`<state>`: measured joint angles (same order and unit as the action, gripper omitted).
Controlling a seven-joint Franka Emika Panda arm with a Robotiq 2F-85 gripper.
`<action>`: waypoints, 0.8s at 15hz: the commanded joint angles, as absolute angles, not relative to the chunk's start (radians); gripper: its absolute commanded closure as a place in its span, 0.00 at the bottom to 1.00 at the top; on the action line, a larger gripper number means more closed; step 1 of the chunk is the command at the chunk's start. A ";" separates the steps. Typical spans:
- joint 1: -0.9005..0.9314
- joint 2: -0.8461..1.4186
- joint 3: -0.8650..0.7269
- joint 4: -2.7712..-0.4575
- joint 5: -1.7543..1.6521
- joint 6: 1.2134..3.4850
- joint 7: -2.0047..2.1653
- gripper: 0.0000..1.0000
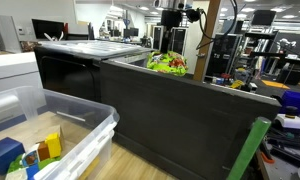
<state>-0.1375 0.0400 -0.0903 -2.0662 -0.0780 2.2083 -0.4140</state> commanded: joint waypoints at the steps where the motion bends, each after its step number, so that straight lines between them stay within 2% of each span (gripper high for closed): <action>1: -0.114 0.036 -0.086 -2.010 -0.119 2.112 -0.395 1.00; 12: -0.085 0.127 -0.066 -1.699 -0.070 1.907 -0.392 1.00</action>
